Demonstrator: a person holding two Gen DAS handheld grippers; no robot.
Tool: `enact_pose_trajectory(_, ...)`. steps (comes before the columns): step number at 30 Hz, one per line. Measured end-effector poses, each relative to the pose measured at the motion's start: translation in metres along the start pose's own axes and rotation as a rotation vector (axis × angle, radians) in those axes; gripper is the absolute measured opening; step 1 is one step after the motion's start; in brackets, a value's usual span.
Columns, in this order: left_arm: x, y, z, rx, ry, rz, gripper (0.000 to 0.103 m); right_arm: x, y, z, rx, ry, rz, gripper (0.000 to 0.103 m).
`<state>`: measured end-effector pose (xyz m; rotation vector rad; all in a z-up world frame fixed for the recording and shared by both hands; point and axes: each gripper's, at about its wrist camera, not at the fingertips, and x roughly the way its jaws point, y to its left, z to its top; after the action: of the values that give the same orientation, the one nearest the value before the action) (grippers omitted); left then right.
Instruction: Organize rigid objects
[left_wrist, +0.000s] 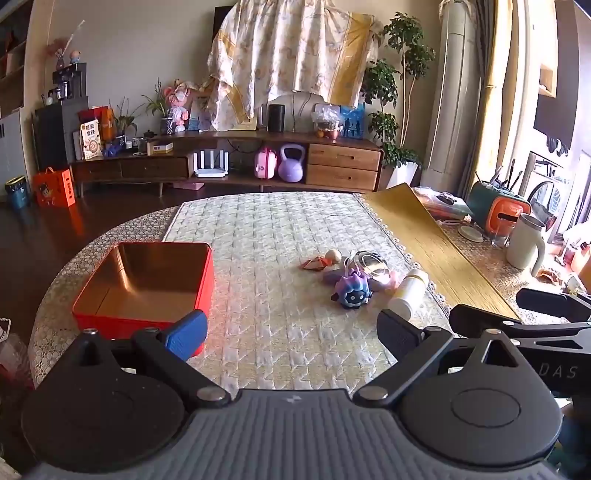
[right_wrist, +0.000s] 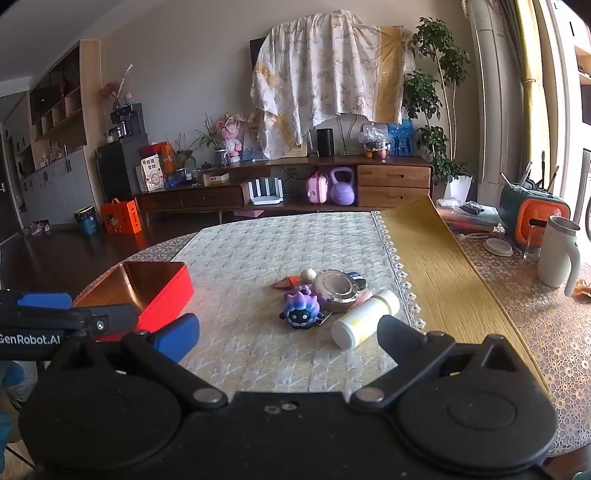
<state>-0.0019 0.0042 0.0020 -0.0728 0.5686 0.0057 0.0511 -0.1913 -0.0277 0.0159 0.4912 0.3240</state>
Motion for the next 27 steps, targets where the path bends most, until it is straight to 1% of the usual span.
enact_pose_trajectory(27,0.0066,0.0016,-0.0014,0.000,0.010,-0.004,0.099,0.0066,-0.0018,-0.0031,0.006,0.012,0.004,0.102)
